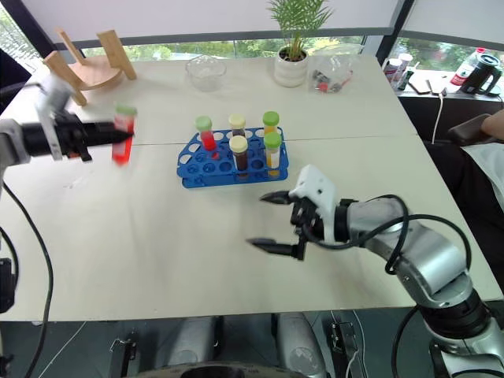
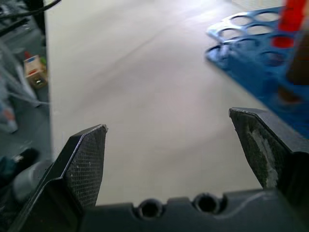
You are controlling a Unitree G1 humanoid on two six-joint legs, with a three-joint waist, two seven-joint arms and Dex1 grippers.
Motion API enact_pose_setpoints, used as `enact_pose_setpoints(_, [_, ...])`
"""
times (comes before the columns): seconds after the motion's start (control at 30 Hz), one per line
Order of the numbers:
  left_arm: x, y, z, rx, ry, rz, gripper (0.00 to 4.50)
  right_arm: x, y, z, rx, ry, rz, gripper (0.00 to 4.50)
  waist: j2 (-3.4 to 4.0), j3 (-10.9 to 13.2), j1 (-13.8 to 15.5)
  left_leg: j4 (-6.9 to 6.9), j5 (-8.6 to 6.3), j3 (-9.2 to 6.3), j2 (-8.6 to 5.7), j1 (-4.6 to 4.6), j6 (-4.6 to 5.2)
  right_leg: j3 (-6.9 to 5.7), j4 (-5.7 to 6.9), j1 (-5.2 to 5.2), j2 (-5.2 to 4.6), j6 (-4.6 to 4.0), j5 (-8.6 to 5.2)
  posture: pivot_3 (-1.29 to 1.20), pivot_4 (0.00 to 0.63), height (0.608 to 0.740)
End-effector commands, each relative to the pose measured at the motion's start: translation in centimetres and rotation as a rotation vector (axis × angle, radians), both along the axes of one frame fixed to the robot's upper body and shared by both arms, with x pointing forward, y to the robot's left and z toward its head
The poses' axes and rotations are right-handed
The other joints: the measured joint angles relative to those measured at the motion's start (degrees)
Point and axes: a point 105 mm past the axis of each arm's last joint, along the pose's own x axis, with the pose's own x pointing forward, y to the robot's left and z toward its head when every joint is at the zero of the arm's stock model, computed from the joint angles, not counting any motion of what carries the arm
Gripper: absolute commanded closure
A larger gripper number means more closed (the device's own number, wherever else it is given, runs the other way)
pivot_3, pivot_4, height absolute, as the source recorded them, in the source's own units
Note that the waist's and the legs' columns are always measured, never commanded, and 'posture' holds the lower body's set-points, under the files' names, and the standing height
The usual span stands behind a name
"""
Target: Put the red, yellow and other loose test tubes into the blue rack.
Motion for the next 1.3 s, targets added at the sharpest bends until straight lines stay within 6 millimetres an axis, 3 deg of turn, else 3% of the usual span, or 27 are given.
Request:
enact_pose_setpoints(0.03, [-0.7,-3.9,0.5,-0.121,-0.162,0.008,3.71,1.2,-0.8,1.7,0.032,-0.027,-0.037,0.0,0.01,0.0,0.1,0.06,0.0,0.0,-0.03,0.02,0.0,0.0,0.01,0.07,-0.03,0.02,0.01,0.0,0.15,0.74])
enact_pose_setpoints(0.17, [-0.5,-6.2,-1.4,-0.195,-0.169,0.015,3.71,1.8,-0.9,1.8,0.015,-0.017,-0.026,0.0,-0.03,0.0,-0.5,0.11,0.0,0.04,-0.1,0.07,-0.01,0.08,-0.04,0.15,-0.08,0.14,0.09,0.0,0.15,0.74])
enact_pose_setpoints(0.33, [1.4,-9.0,-4.7,-0.235,-0.11,0.029,3.71,3.2,-1.1,2.8,-0.011,-0.067,-0.023,0.0,0.01,0.0,-0.6,0.02,0.0,0.04,-0.05,0.12,0.0,0.1,-0.02,0.1,0.06,0.11,0.1,0.0,0.15,0.74])
enact_pose_setpoints(0.6, [3.3,-10.4,-8.1,-0.127,-0.119,0.034,3.71,3.1,-1.4,2.8,-0.008,-0.081,-0.056,0.0,0.01,0.0,-0.5,-0.01,0.0,0.06,-0.06,0.08,0.0,0.11,-0.08,0.07,0.04,0.11,0.1,0.0,0.15,0.74])
enact_pose_setpoints(0.93, [3.3,-11.0,-10.0,-0.091,-0.093,-0.002,3.71,3.2,-1.2,3.0,-0.001,-0.098,-0.083,0.0,0.01,0.0,-0.4,-0.01,0.0,0.03,-0.1,0.1,0.0,0.11,-0.08,0.11,0.03,0.11,0.1,0.0,0.15,0.74])
enact_pose_setpoints(1.13, [3.2,-10.3,-11.3,-0.06,-0.075,0.031,3.71,3.3,-1.0,3.0,0.006,-0.1,-0.085,0.0,0.02,-0.1,-0.4,0.01,0.0,0.04,-0.11,0.11,0.0,0.11,-0.07,0.13,0.01,0.11,0.1,0.0,0.15,0.74])
enact_pose_setpoints(1.3, [2.8,-10.2,-11.3,-0.062,-0.073,0.027,3.71,3.3,-0.9,2.9,0.013,-0.097,-0.084,0.0,0.02,-0.1,-0.5,0.0,0.0,0.04,-0.1,0.19,0.0,0.11,-0.07,0.21,0.02,0.11,0.1,0.0,0.15,0.74])
